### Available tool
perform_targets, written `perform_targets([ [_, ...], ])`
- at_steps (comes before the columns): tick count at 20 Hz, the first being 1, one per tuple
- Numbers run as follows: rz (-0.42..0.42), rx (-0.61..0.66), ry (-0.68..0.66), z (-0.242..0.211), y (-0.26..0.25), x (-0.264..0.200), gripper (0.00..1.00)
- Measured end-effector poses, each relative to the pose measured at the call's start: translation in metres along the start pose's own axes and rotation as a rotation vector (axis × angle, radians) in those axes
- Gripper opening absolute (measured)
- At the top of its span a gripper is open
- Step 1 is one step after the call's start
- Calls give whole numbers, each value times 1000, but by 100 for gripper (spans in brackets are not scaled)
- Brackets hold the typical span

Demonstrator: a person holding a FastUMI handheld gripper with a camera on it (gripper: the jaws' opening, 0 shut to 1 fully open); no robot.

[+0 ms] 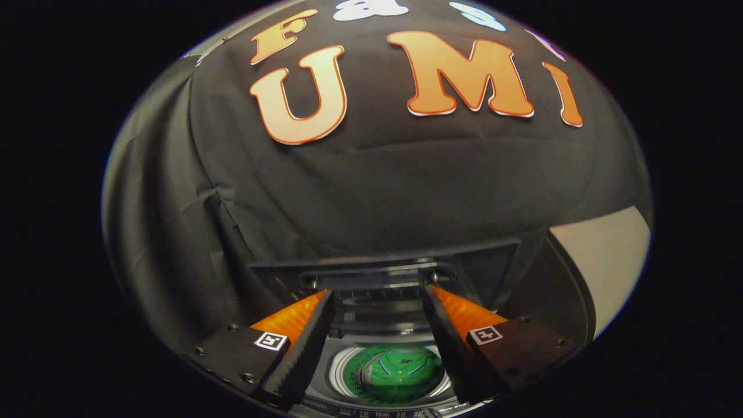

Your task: Put the clothes into the washing machine and then close the washing machine lid.

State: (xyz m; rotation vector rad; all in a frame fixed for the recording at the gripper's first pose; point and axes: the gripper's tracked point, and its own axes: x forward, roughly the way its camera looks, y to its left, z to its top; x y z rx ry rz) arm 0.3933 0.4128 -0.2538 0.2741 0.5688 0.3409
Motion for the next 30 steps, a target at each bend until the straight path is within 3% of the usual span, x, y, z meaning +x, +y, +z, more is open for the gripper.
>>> perform_targets([
  [7, -36, -22, -57, 49, -19, 35, 98],
  [16, -105, -79, -8, 33, -19, 85, 98],
  [30, -131, -85, -34, 11, -16, 41, 100],
])
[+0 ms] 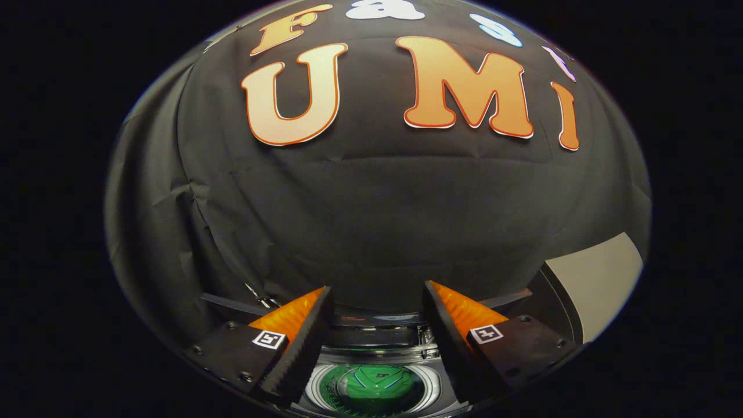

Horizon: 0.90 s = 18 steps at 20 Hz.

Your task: Put the clothes into the washing machine and then close the washing machine lid.

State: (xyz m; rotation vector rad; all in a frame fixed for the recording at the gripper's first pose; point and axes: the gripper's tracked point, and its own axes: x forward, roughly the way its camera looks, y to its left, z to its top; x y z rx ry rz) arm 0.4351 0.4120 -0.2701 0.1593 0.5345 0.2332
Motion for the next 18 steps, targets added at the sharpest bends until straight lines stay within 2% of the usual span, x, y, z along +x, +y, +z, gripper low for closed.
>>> perform_targets([
  [11, 3, -18, 7, -45, 4, -49, 99],
  [18, 21, 39, 97, -122, 1, -60, 99],
])
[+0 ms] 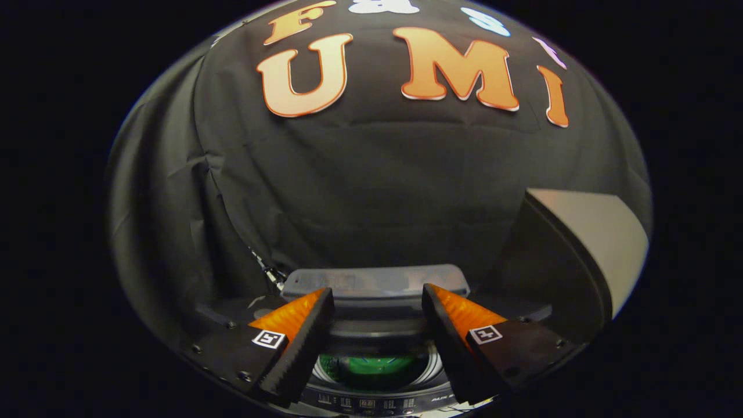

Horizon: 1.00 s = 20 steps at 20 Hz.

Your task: Put the clothes into the washing machine and then close the washing machine lid.

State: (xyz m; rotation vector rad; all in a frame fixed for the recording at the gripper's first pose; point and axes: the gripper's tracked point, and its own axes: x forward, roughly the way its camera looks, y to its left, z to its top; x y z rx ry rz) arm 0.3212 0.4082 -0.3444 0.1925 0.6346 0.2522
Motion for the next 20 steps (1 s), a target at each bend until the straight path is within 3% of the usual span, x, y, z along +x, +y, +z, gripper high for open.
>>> perform_targets([
  [14, -6, 0, 222, -126, -4, 34, 99],
  [20, 11, 27, 266, -143, -1, 32, 99],
])
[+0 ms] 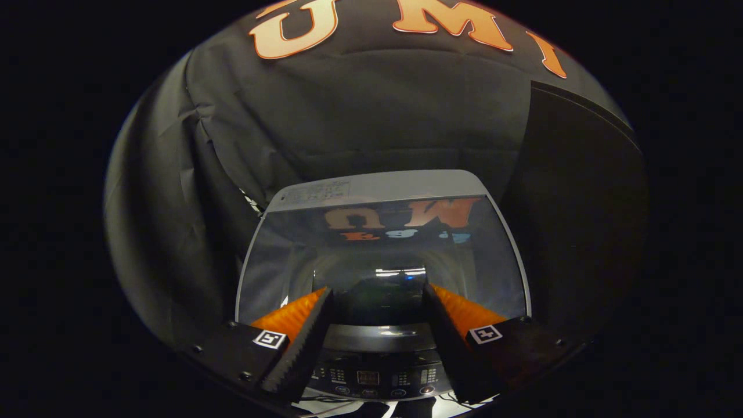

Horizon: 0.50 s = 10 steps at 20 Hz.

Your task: Put the clothes into the washing machine and then close the washing machine lid.

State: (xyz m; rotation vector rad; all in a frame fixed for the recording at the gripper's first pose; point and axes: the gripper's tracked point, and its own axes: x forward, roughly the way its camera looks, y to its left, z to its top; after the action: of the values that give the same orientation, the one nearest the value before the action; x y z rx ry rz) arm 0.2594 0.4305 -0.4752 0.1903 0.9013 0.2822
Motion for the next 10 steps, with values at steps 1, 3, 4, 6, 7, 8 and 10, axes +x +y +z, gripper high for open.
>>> perform_targets([
  [1, 5, -2, -9, 5, 1, -7, 99],
  [3, 33, -5, -51, 23, 12, -27, 99],
  [4, 40, -18, -86, 33, 16, -42, 99],
  [6, 51, -35, -157, 58, 17, -75, 98],
  [7, 67, -31, -188, 70, 19, -91, 98],
  [8, 81, -25, -214, 79, 13, -106, 98],
  [10, 82, -22, -267, 99, -4, -151, 98],
])
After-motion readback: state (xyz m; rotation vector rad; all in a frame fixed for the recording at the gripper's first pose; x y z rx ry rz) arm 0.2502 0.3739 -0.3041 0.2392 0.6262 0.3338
